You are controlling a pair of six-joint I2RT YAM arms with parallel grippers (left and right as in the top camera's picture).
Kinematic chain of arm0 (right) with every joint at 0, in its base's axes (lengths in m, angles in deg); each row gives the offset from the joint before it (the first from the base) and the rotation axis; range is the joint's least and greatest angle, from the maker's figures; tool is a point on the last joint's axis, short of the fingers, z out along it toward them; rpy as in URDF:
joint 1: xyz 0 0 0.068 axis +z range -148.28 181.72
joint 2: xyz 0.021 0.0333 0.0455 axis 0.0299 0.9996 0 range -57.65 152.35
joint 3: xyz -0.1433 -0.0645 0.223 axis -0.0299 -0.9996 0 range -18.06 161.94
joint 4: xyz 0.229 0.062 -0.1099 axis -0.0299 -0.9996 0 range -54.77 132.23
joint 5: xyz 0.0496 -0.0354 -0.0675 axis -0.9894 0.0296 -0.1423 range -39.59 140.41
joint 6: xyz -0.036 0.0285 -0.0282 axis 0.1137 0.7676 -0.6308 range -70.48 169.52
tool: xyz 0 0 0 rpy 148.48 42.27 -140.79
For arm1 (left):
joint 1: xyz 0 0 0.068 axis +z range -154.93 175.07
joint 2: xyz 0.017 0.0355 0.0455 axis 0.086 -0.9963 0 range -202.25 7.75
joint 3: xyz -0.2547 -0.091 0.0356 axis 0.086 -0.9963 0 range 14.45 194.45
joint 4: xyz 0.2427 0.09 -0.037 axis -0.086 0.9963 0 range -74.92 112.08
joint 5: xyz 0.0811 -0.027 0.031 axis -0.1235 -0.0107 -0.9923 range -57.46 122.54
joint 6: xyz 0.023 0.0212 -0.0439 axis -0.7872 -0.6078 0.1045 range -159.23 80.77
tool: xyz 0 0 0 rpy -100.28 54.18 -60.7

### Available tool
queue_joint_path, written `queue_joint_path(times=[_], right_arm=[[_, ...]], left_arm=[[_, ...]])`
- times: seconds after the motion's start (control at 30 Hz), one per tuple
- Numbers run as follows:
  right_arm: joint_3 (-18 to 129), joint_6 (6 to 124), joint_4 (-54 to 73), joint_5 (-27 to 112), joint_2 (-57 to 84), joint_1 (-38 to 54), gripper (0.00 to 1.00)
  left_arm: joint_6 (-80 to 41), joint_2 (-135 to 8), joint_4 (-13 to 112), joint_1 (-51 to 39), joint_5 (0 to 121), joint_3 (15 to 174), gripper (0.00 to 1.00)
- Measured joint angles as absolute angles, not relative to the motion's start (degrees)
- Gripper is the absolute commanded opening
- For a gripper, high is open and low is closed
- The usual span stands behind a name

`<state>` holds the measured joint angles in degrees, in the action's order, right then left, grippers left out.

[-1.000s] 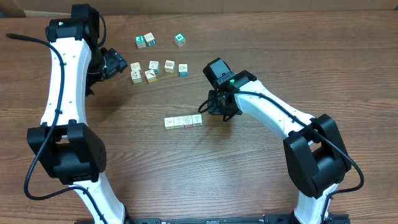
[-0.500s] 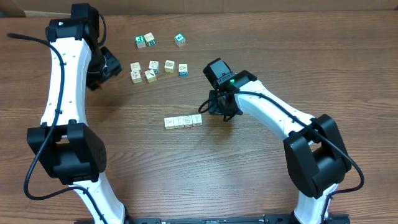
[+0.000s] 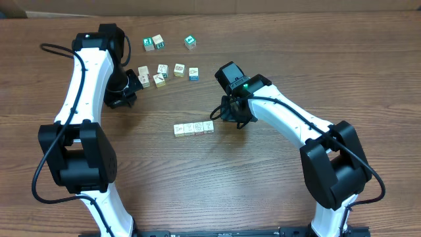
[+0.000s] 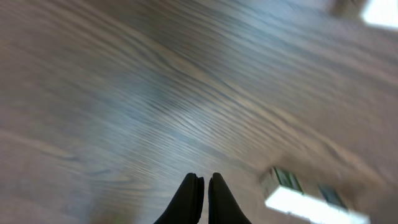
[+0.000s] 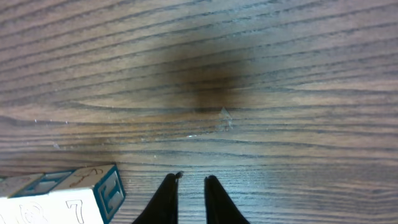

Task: Form a horizontal line
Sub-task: 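Move the left gripper down to the left end of the row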

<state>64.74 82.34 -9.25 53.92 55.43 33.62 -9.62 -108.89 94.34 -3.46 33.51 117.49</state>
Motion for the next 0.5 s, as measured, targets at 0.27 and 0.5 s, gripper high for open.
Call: queue_joint_path(times=[0.27, 0.5], right_arm=[[64.7, 82.3, -9.9, 54.5, 55.4, 33.6, 0.10], [64.7, 82.3, -10.0, 55.2, 55.4, 33.6, 0.09]], left_arm=[[-20.0, -107.8, 93.6, -5.9, 37.7, 115.7, 0.04], [-19.9, -90.1, 79.7, -10.4, 35.7, 101.2, 0.04]])
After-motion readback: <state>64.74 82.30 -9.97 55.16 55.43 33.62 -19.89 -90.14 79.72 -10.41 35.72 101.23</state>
